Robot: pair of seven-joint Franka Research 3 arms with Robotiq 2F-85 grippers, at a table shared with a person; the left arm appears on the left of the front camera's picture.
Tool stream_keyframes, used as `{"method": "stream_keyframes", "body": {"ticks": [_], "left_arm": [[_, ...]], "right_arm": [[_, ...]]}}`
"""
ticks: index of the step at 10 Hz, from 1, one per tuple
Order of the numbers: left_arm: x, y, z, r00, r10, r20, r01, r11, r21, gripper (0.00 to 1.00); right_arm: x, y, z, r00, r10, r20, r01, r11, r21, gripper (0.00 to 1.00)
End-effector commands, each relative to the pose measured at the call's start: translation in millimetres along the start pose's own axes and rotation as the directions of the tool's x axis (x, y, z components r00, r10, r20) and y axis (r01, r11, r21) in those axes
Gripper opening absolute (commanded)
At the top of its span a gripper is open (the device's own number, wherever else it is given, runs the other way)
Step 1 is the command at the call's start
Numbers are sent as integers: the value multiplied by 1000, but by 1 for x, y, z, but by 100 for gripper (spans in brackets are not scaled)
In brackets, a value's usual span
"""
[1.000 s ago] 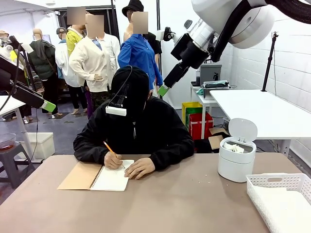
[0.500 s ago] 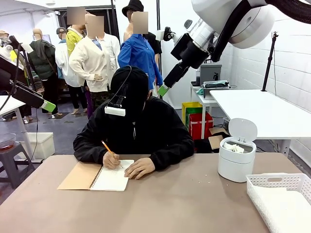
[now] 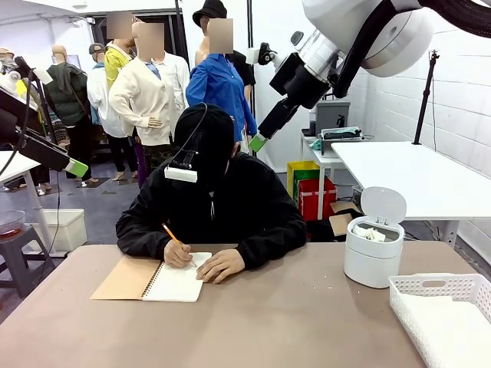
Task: Sort the paper based on its condition.
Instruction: If a person hands you a paper, place it in the Organizing basket , and if it's crumpled, put it in the Trash can.
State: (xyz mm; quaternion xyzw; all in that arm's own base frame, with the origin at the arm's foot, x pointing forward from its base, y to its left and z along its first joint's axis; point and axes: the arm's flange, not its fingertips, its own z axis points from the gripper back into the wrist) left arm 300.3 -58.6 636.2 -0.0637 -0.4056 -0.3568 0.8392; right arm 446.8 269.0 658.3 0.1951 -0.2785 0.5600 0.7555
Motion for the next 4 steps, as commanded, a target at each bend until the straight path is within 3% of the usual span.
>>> {"method": "stream_keyframes", "body": {"ticks": [1, 4], "left_arm": [[0, 0, 0, 1000, 2, -4, -1, 1000, 6, 100], [0, 0, 0, 1000, 2, -4, -1, 1000, 6, 100]], "right_arm": [[-1, -1, 0, 1000, 1, -1, -1, 1000, -4, 100], [-1, -1, 0, 1000, 1, -1, -1, 1000, -4, 100]]}}
